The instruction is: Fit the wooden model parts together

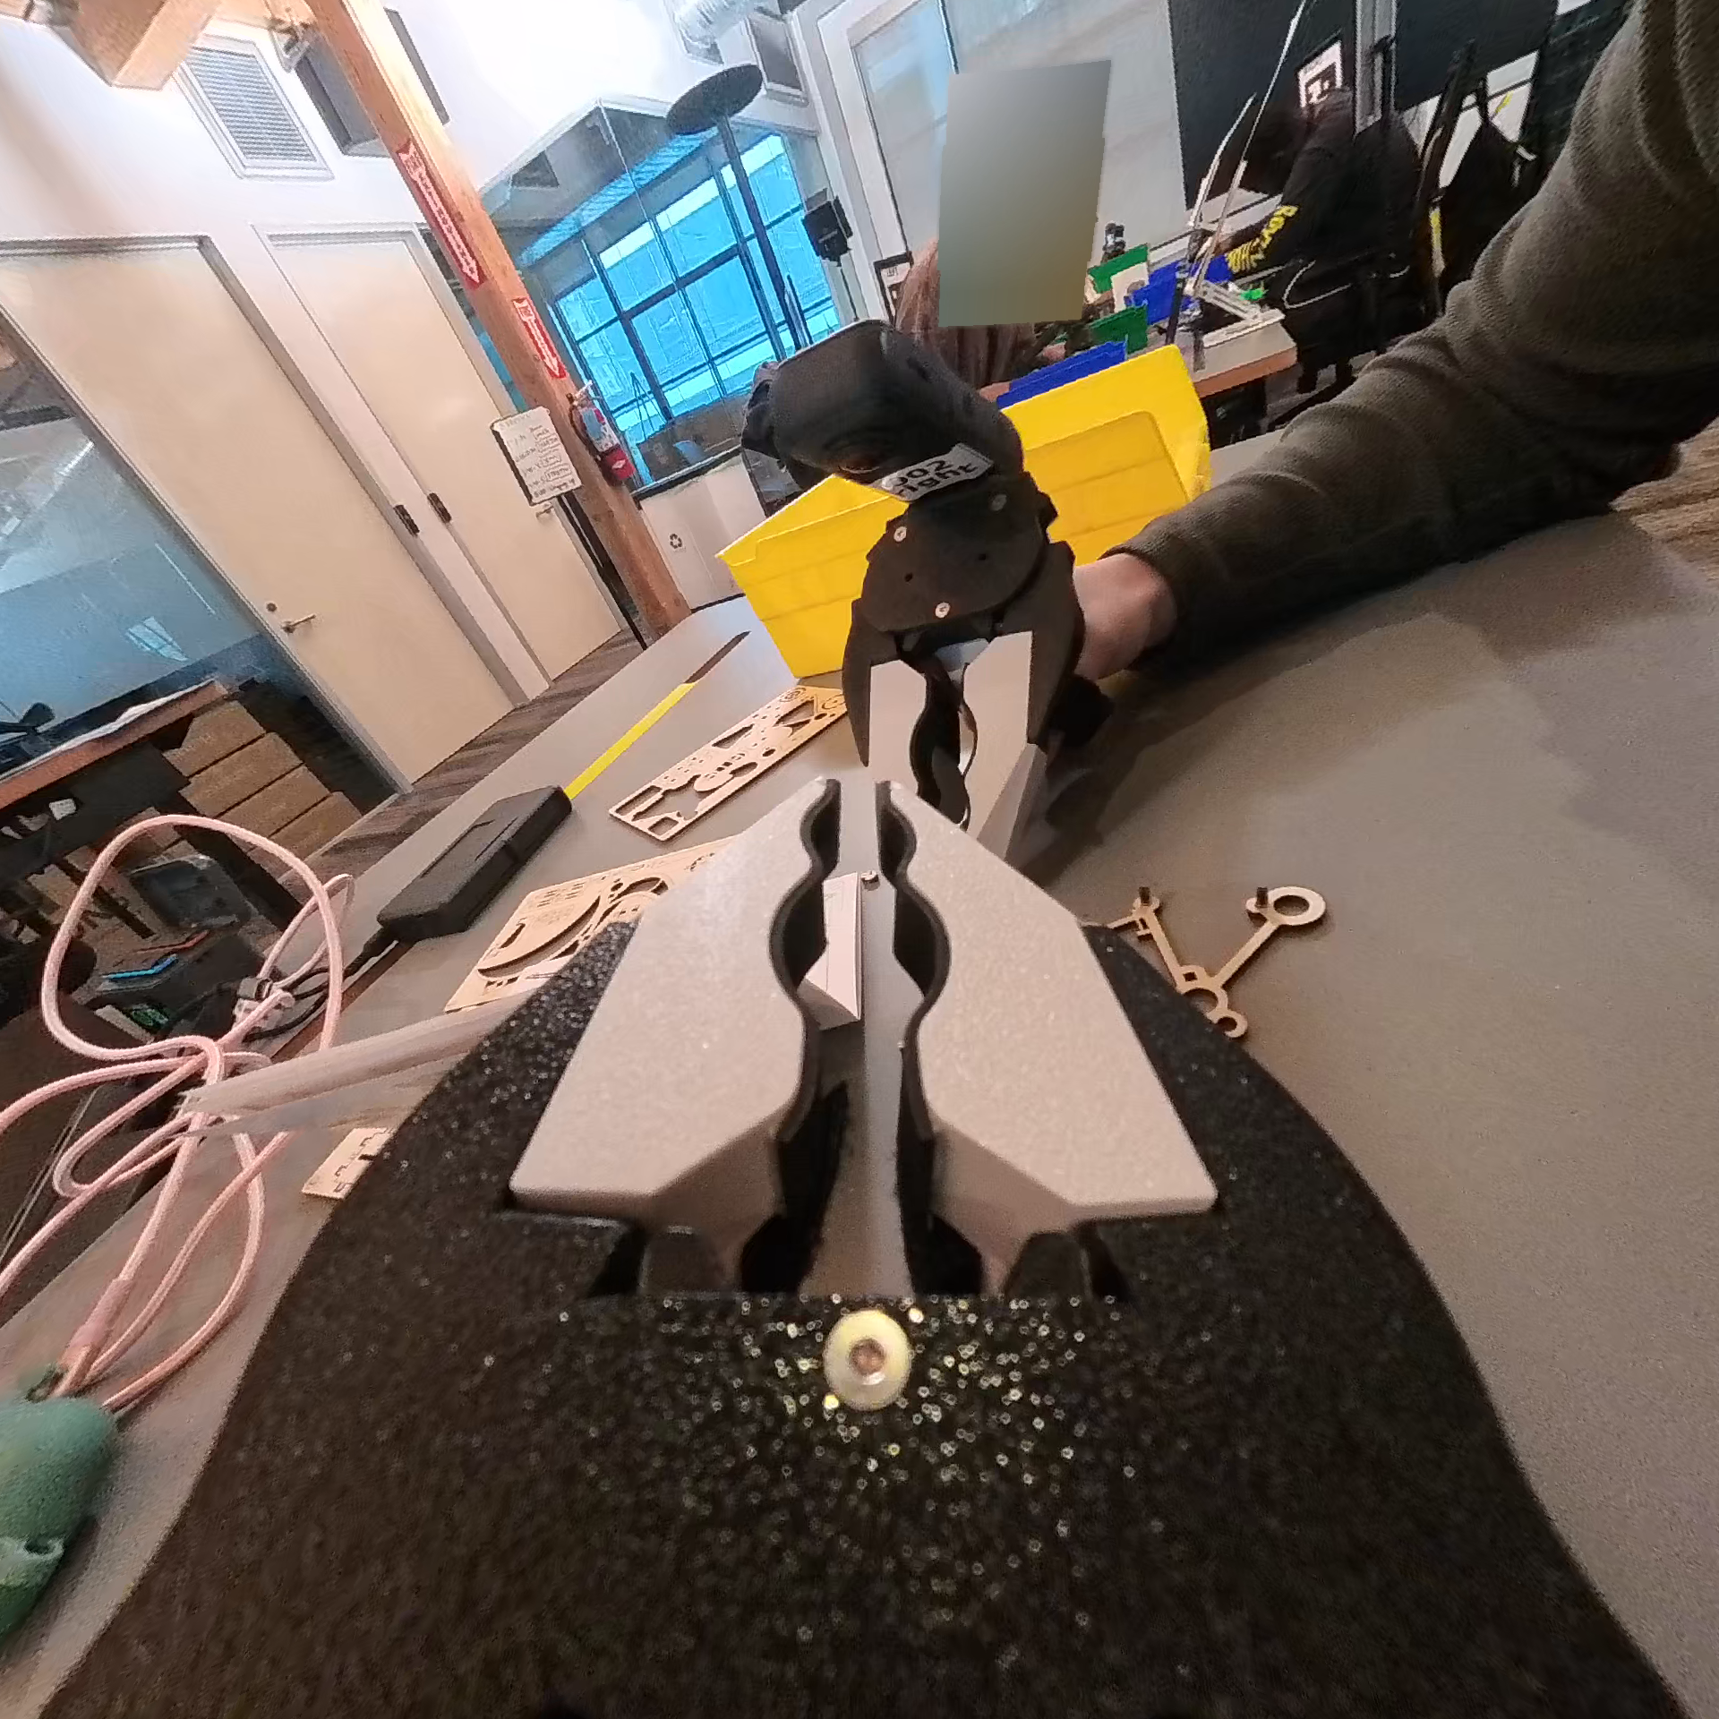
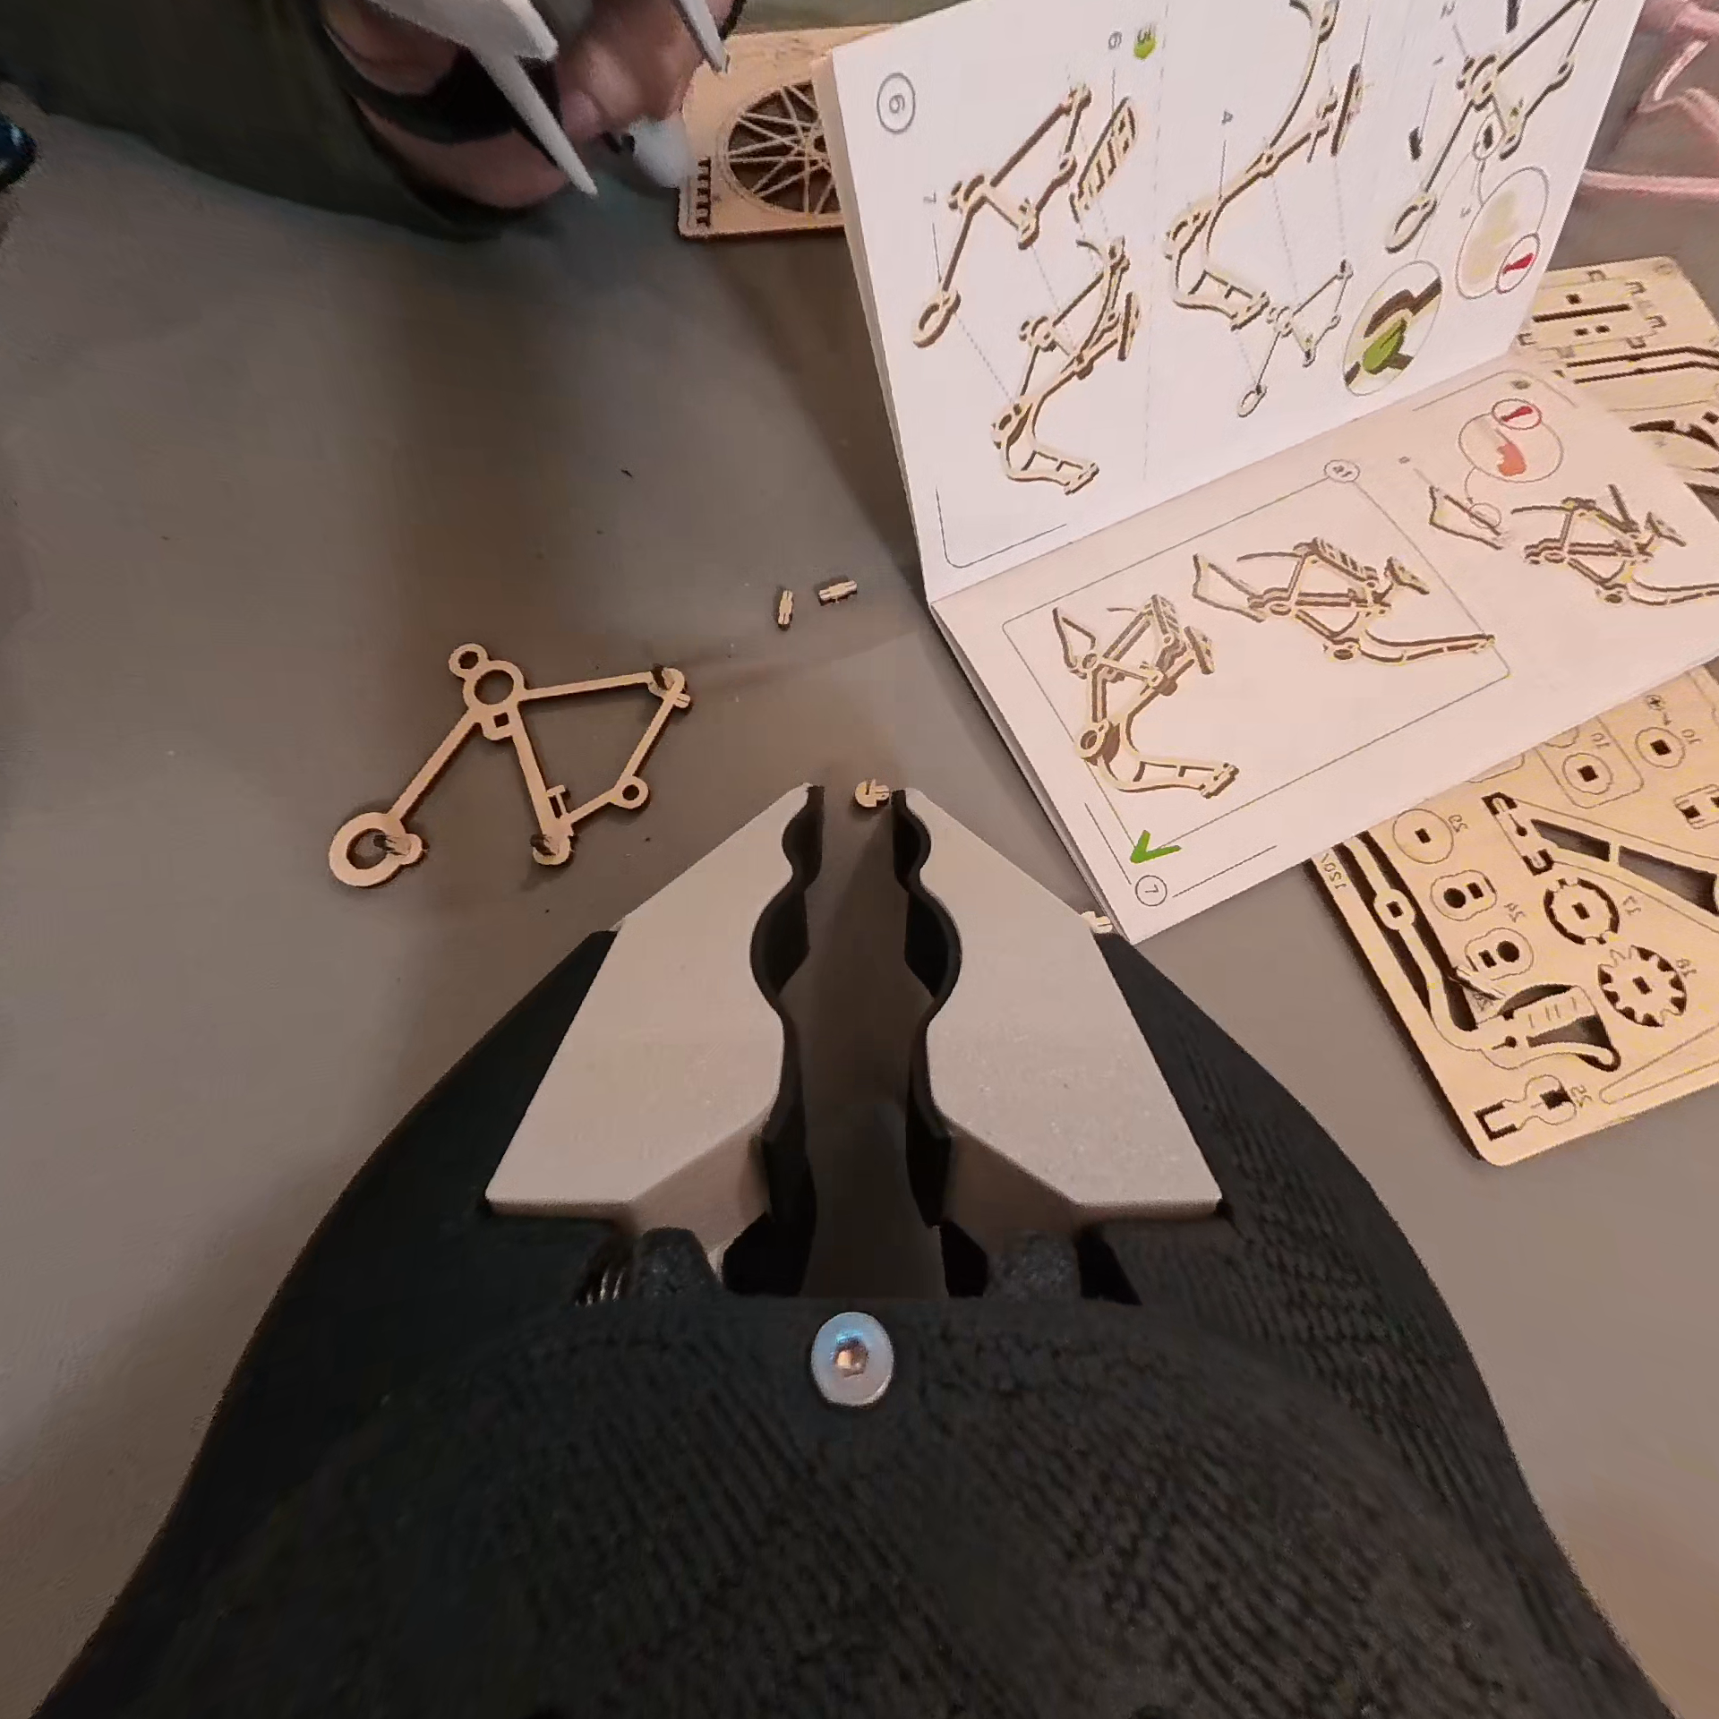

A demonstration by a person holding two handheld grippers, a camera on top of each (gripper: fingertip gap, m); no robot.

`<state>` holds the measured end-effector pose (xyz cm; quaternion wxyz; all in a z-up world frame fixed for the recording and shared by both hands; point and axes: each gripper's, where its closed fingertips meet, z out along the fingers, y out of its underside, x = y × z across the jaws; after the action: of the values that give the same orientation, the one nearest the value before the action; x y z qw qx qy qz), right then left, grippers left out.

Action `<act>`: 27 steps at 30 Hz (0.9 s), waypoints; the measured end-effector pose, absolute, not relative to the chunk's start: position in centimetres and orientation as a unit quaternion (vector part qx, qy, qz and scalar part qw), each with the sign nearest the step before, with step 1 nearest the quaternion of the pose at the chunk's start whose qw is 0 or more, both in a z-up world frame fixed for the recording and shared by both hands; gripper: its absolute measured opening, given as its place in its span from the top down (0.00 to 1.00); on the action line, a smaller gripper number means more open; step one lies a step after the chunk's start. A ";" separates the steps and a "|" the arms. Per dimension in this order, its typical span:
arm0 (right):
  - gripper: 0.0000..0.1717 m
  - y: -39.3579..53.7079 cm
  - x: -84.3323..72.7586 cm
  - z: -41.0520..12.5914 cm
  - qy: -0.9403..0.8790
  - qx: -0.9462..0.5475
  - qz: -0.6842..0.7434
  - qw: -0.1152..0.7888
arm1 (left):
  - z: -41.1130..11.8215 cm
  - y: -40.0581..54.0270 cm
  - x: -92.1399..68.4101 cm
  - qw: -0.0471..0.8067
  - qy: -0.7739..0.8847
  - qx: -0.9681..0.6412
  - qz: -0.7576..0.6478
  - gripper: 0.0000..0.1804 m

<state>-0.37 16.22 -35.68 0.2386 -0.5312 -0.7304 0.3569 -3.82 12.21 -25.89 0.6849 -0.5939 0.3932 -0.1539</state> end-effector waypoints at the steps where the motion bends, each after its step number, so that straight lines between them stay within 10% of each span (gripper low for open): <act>1: 0.93 16.2 -0.4 -35.6 -0.731 -0.530 0.359 0.238 | -25.9 12.2 -3.8 0.684 0.394 -0.594 -0.155 0.97; 7: 0.95 16.4 -1.2 -30.8 -0.672 -0.476 0.426 0.375 | -26.1 12.3 -3.9 0.681 0.397 -0.598 -0.144 0.95; 12: 0.94 18.6 -1.7 -29.0 -0.637 -0.450 0.376 0.501 | -27.3 14.4 -5.5 0.664 0.413 -0.623 -0.015 0.74; 27: 1.00 18.7 -6.4 -34.8 -0.745 -0.467 0.228 0.419 | -32.4 16.4 -6.5 0.512 0.505 -0.682 0.136 0.71</act>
<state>-6.36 18.67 -34.82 0.4186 -0.4674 -0.7446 0.2279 -6.47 16.43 -32.36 0.5118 -0.6816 0.5051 0.1358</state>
